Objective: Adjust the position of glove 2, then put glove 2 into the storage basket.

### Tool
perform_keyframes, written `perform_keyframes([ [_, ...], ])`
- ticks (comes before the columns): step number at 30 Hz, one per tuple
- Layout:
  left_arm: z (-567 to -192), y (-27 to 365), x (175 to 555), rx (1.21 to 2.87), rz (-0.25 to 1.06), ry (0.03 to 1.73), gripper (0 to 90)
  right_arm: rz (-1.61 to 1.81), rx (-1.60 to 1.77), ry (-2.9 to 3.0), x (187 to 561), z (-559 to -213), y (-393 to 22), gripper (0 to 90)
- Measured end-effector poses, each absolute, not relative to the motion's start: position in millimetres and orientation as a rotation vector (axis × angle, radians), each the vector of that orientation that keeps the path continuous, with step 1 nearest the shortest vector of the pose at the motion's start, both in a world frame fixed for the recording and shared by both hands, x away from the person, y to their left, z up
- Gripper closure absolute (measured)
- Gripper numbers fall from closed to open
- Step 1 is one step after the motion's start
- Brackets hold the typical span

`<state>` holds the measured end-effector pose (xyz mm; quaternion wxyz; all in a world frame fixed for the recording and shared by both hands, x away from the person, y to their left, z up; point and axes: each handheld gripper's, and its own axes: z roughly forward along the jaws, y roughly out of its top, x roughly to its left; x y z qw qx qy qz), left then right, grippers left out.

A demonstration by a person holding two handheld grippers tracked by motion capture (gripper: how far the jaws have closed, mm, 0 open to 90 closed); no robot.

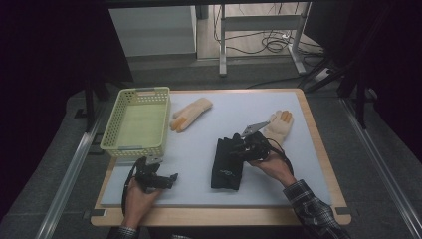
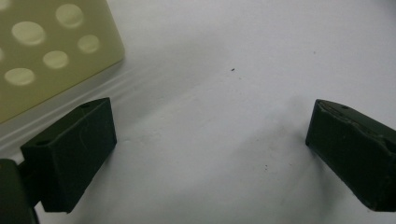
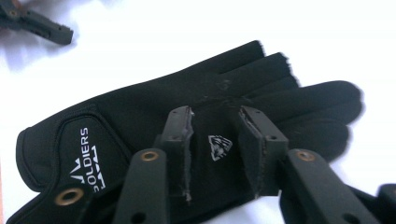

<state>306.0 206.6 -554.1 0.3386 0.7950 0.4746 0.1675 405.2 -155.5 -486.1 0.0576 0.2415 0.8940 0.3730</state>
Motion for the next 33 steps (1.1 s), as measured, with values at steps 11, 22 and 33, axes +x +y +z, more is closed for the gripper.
perform_keyframes([
  [11,-554,207,306,2.071,0.436,1.237,2.1,1.165,0.858,2.601,401,-489,-182,46.6],
  [22,-554,207,306,2.070,0.436,1.236,2.1,1.135,0.926,2.529,405,-489,-196,41.0],
  [33,-554,207,306,2.070,0.437,1.236,2.1,1.108,1.008,2.420,419,-481,-222,38.7],
])
